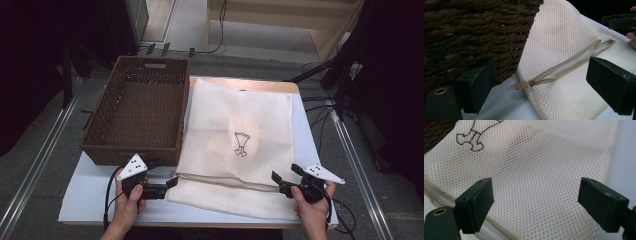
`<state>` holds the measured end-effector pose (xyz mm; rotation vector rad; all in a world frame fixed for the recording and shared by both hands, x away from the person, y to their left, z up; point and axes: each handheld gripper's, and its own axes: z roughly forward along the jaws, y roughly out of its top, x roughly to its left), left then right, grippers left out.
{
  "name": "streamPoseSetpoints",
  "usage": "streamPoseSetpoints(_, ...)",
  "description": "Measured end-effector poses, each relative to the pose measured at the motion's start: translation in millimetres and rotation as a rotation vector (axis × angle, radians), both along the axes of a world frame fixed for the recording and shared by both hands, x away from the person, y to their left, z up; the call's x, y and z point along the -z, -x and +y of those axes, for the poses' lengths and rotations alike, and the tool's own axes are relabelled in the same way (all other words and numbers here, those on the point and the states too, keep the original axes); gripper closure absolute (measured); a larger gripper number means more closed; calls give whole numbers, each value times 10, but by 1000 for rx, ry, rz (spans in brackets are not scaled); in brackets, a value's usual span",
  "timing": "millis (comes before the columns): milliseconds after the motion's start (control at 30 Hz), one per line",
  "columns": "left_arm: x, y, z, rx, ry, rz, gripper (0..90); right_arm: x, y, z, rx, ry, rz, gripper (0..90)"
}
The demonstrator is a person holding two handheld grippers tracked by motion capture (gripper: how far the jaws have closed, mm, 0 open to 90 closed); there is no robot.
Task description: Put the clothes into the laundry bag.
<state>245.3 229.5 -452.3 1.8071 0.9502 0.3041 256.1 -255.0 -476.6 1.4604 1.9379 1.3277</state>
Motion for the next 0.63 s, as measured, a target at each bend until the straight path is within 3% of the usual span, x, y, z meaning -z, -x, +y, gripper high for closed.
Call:
streamPoseSetpoints(300,-8,31,222,-37,3,-1,91,0,2,-2,1,2,-2,139)
streamPoseSetpoints(500,-10,10,425,-90,13,-5,91,-1,0,0,-1,6,-6,141)
streamPoseSetpoints(633,-4,5,437,-93,13,-1,91,-8,-1,7,-5,12,-8,144)
